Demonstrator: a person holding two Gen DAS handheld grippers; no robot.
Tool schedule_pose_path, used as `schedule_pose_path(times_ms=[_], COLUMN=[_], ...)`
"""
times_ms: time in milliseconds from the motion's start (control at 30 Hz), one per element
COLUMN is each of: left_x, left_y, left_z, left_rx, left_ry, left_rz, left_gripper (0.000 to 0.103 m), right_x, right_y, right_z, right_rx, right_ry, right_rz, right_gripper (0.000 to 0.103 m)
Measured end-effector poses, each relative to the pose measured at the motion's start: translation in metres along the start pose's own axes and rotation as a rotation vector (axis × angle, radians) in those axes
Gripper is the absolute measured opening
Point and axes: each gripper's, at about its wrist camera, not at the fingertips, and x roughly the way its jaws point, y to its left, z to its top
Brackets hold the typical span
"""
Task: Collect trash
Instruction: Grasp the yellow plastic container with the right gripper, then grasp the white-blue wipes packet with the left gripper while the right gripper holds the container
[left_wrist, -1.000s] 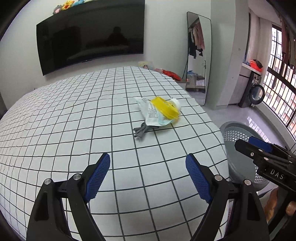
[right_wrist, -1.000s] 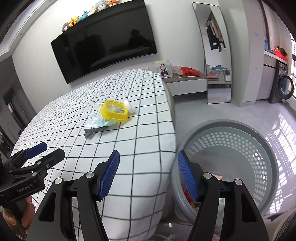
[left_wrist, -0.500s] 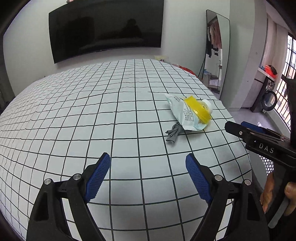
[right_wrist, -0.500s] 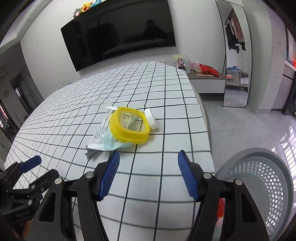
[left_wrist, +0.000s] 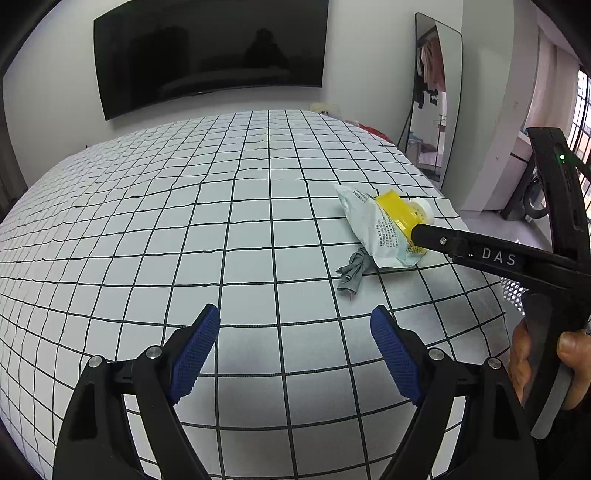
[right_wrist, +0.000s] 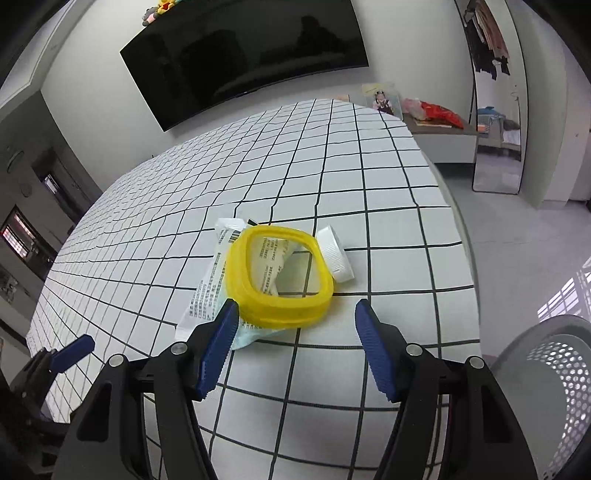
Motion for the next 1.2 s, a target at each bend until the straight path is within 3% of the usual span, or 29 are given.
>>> schedule_pose_path(times_ms=[767, 1200], left_x=[-0.001, 0.001], left_y=[0.001, 0.005], left_z=[-0.002, -0.005], left_rx=[-0.01, -0.026], left_ry=[0.003, 0.004], left_rz=[-0.003, 0.012], left_gripper=[0.082, 0.082], right_x=[0.043, 0.038], right_y=[0.005, 0.028], right_z=[0.033, 0.031], right_rx=[0.093, 0.007], right_ry=[0.094, 0.023], right_rz=[0.174, 0.074], right_gripper=[0.07, 0.067])
